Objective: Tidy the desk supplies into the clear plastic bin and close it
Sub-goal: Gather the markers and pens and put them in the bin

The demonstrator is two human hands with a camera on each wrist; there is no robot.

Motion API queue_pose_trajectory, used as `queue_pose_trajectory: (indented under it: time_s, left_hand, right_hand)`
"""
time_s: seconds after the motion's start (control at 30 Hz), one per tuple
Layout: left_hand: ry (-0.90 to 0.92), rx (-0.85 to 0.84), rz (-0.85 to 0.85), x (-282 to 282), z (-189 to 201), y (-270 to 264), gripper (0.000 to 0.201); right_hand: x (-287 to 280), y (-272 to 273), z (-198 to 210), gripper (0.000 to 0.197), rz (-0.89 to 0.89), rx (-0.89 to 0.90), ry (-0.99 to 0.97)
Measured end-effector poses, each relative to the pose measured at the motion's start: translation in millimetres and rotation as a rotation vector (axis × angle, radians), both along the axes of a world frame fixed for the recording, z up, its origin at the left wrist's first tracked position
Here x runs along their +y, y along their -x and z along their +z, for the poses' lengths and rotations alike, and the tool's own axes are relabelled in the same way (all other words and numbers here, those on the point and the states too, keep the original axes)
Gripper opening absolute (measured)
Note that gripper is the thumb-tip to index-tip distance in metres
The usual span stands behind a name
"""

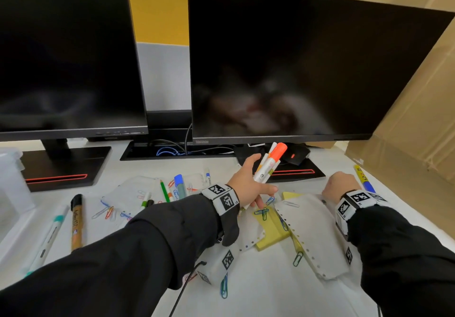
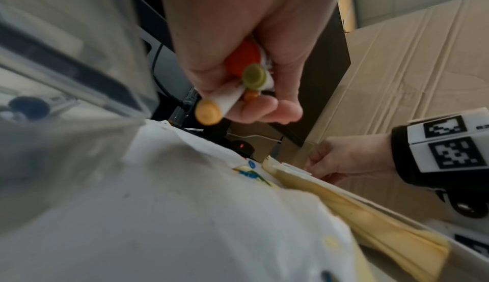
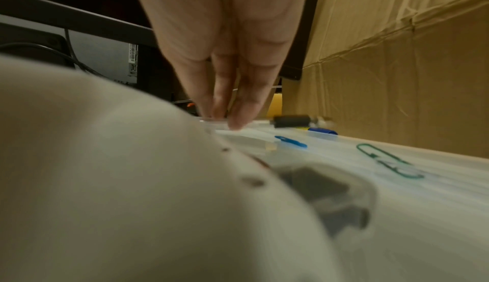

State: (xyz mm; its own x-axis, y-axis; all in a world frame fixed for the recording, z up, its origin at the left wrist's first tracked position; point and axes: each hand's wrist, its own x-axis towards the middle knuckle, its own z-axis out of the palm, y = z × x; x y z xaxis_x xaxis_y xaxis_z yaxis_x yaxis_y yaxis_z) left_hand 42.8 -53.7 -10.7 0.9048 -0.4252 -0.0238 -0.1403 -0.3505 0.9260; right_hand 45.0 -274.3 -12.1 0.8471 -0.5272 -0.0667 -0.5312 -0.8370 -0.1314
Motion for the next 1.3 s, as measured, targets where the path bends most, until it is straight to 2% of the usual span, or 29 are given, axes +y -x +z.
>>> queue_pose_trajectory:
  time_s: [0.13, 0.2, 0.27, 0.33, 0.4, 0.53, 0.63, 0.7, 0.77, 0.83, 0.93, 1.03, 1.13, 1.2, 1.3]
  left_hand:
    - [-0.097, -0.026, -0.011, -3.0, 1.7, 1.5, 0.09]
    - [-0.126, -0.01, -0.039, -4.9, 1.9, 2.3, 0.066]
    - [-0.109, 0.0, -0.065, -6.0, 0.9, 2.7, 0.024]
    - [-0.066, 0.023, -0.056, -6.6, -0.6, 2.8, 0.013]
    - [-0.032, 0.052, -0.014, -8.9, -2.2, 1.9, 0.012]
    - [0.053, 0.169, 0.11, -12.8, -4.5, -0.2, 0.025]
    - [0.173, 0.291, 0.184, -17.0, -1.9, -1.5, 0.028]
    - [0.26, 0.359, 0.226, -20.1, 2.2, -1.8, 0.027]
    - [0.331, 0.434, 0.244, -23.6, 5.9, 0.2, 0.024]
    - [0.389, 0.5, 0.233, -26.2, 7.6, 1.9, 0.03]
    - [0.502, 0.537, 0.186, -30.9, 7.9, 5.8, 0.045]
    - [0.662, 0.486, 0.148, -38.6, 8.5, 8.9, 0.044]
    - [0.67, 0.42, 0.169, -44.2, 7.7, 8.8, 0.031]
    - [0.621, 0.379, 0.176, -46.1, 5.4, 7.5, 0.01]
    - [0.553, 0.366, 0.22, -46.3, 3.7, 6.6, 0.014]
  right_hand:
    - [-4.9, 2.9, -2.1, 0.029, 0.0, 0.045, 0.038]
    - [-5.9, 5.8, -3.9, 0.031, 0.018, 0.086, 0.027]
    - [-6.8, 9.2, -4.0, 0.03, 0.034, 0.086, 0.029]
    - [-7.7, 12.5, -3.5, 0.03, 0.042, 0.067, 0.024]
    - [-8.8, 14.8, -4.1, 0.029, 0.05, 0.047, 0.037]
    - [-5.3, 21.7, 2.4, 0.026, 0.033, -0.021, 0.044]
    - [1.5, 26.2, 14.3, 0.023, 0.077, -0.176, 0.035]
    - [10.9, 29.7, 20.1, 0.02, 0.189, -0.377, 0.013]
    - [20.6, 36.2, 22.2, 0.012, 0.38, -0.57, -0.037]
    - [28.5, 42.3, 22.0, 0.01, 0.592, -0.657, -0.092]
    - [38.4, 53.9, 22.9, 0.015, 0.806, -0.668, -0.086]
    - [44.3, 61.9, 24.4, 0.02, 0.92, -0.631, -0.037]
    - [42.2, 65.4, 23.6, 0.013, 0.978, -0.601, -0.035]
    - [39.3, 67.7, 23.0, 0.012, 1.0, -0.545, -0.041]
    - [27.7, 66.0, 23.6, 0.045, 0.911, -0.414, -0.048]
